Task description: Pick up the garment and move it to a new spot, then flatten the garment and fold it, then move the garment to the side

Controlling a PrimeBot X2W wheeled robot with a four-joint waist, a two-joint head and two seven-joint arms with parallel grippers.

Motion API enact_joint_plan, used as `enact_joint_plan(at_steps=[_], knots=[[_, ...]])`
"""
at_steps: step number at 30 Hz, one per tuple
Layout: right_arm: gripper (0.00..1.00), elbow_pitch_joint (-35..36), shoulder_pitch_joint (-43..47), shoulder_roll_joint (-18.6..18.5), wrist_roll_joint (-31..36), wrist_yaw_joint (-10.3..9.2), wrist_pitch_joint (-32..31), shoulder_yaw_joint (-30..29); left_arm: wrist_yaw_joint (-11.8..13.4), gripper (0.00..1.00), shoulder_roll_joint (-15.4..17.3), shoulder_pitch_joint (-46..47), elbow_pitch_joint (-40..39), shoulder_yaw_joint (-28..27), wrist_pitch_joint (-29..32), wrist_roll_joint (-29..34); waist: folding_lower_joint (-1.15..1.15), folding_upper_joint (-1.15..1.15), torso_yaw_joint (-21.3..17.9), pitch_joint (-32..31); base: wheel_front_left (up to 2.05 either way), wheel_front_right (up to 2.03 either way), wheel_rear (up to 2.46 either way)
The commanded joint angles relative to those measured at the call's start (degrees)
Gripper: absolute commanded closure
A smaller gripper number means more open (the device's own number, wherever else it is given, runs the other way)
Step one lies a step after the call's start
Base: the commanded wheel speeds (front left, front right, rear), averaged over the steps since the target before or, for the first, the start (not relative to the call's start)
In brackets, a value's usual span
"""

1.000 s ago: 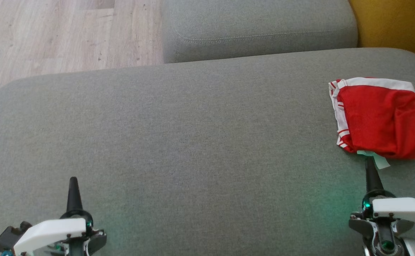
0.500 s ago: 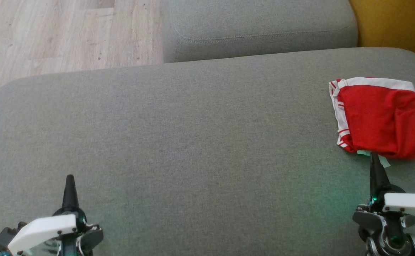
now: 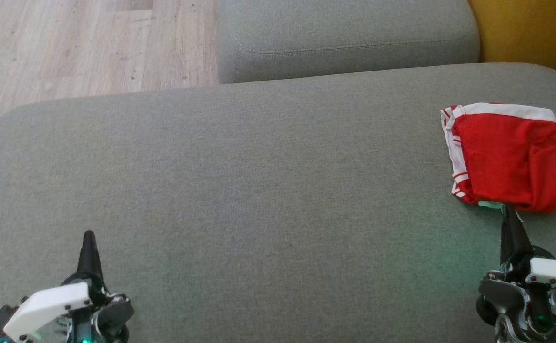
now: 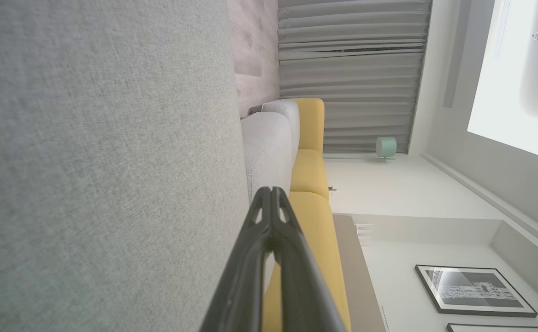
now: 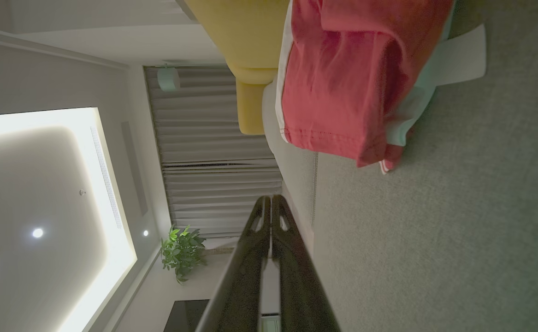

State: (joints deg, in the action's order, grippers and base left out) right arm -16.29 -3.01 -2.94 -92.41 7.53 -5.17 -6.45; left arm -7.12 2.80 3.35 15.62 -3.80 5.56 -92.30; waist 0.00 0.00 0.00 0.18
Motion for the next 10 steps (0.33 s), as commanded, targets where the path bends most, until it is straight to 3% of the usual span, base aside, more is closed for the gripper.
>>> enact_joint_plan(at_steps=[1, 10], knots=[[1.0, 2.31, -3.08, -0.64, -0.54, -0.04, -0.55, 0.89, -0.36, 1.0, 0.54, 2.79, -1.58, -2.12, 0.43, -0.37, 0.0, 0.0, 0.0, 0.0, 0.0, 0.0, 0.0], [1.0, 2.31, -3.09, -0.56, -0.45, -0.04, -0.64, 0.77, -0.36, 1.0, 0.49, 2.8, -1.58, -2.2, 0.5, -0.3, 0.0, 0.0, 0.0, 0.0, 0.0, 0.0, 0.0]])
